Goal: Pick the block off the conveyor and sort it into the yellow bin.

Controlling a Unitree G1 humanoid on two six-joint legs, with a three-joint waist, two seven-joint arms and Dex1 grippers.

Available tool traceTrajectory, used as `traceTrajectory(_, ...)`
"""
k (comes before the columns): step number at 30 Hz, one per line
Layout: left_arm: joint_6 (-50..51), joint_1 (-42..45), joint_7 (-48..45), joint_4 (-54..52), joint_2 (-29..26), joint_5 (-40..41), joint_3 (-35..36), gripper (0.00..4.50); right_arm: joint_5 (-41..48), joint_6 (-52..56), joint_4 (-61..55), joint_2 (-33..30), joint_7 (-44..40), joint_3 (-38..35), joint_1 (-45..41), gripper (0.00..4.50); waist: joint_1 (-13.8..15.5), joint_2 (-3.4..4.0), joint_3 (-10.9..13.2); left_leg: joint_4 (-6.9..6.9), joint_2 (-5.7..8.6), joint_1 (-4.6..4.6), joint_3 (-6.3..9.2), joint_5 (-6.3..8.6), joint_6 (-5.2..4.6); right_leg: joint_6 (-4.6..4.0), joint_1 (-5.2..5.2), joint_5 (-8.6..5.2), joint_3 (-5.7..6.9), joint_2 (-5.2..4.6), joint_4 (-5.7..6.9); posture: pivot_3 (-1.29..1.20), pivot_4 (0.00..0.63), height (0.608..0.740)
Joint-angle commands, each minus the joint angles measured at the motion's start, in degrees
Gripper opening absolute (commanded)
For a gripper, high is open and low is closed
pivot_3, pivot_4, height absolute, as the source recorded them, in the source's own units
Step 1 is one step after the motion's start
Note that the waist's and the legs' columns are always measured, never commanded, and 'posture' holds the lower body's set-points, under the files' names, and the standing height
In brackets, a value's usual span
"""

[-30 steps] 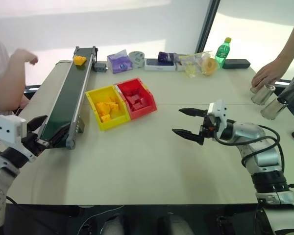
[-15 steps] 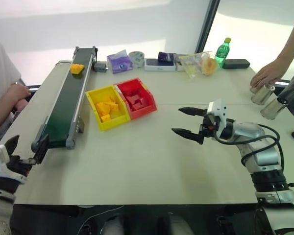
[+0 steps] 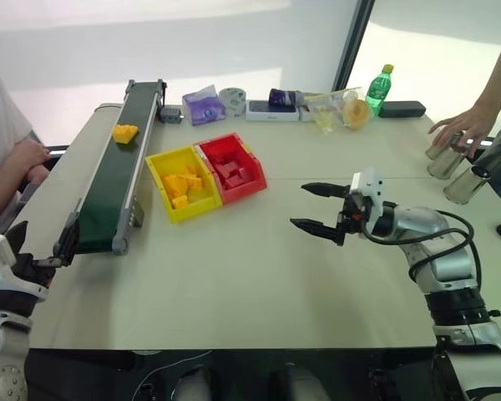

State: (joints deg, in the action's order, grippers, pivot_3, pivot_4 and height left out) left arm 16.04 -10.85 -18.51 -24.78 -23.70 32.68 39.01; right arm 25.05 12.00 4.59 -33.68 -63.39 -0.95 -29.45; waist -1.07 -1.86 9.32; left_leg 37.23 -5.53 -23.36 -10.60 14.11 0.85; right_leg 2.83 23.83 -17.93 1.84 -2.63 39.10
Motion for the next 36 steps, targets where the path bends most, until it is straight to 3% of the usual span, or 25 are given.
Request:
traceTrajectory(1,0.16,0.88,0.18,-1.01,-1.27,1.02,0.26,4.47,0.77,-0.11,-2.68,0.18,0.28,-0.83,-1.51,4.50,0.04,0.00,0.00,0.00,0.00,0.00,0.00,0.00,0.01,0.00,0.00,0.00,0.00,0.00,0.00,0.00,0.150,0.740)
traceTrajectory(12,4.18,3.46,0.09,-0.09,-4.42,1.32,-1.30,4.47,0.70,-0.50,-2.63,0.45,0.11,-0.70,-1.07,4.50,0.11,0.00,0.00,0.00,0.00,0.00,0.01,-0.03,0.05,0.00,0.00,0.00,0.01,0.01,0.00,0.00,0.150,0.740)
traceTrajectory(18,15.87,11.56,0.68,4.91,-13.88,3.80,-2.35,4.47,0.57,-0.97,-2.76,0.98,-0.01,-0.62,-0.45,4.50,0.14,0.00,0.00,-0.01,0.00,0.00,0.01,-0.05,0.09,0.00,0.01,0.00,0.01,0.01,0.01,0.00,0.150,0.740)
traceTrajectory(24,18.98,20.75,-1.88,13.36,-20.62,-0.44,-9.12,4.47,0.52,-0.96,-3.32,1.38,0.31,-0.59,-0.02,4.50,0.12,0.02,0.01,-0.05,0.01,-0.01,-0.03,-0.11,0.18,0.00,0.05,0.00,0.02,0.02,0.00,0.00,0.150,0.740)
traceTrajectory(36,18.27,28.80,-4.09,23.98,-19.67,-5.01,-14.74,4.47,0.89,-0.29,-5.76,0.37,1.58,-1.74,2.24,4.50,0.02,0.02,0.01,-0.07,0.00,-0.05,-0.10,-0.12,0.20,0.02,0.16,0.01,-0.01,0.03,0.02,0.00,0.150,0.740)
